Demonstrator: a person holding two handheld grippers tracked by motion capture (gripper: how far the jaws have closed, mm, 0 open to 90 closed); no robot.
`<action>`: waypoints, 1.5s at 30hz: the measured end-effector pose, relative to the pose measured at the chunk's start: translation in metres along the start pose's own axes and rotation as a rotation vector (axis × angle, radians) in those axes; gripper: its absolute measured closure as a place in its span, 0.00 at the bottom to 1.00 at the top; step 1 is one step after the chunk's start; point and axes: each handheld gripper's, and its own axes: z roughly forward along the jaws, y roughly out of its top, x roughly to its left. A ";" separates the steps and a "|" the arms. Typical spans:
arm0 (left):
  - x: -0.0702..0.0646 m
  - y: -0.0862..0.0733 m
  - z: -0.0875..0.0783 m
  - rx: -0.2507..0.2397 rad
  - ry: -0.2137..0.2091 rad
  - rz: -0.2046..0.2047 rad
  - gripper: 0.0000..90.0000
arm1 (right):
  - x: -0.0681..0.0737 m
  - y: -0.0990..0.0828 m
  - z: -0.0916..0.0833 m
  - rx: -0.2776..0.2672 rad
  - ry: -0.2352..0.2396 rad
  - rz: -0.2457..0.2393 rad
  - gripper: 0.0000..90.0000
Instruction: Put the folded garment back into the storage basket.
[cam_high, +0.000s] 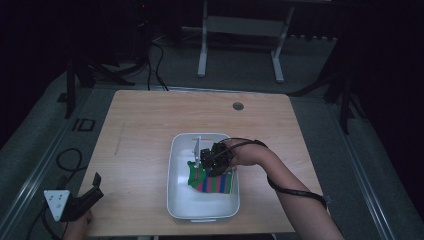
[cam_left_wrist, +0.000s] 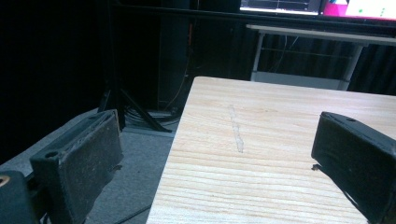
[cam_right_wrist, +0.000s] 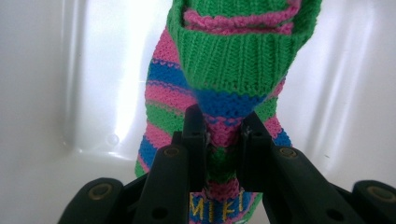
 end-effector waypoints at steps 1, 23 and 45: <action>0.000 0.000 0.000 0.000 0.000 -0.001 0.02 | 0.000 0.000 0.004 0.000 0.004 -0.002 0.85; 0.000 0.000 0.000 -0.001 -0.007 -0.002 0.02 | -0.003 -0.002 0.053 0.039 0.047 0.051 0.49; 0.000 0.000 0.000 -0.001 -0.004 -0.002 0.02 | 0.001 -0.035 -0.010 -0.161 -0.042 0.189 0.15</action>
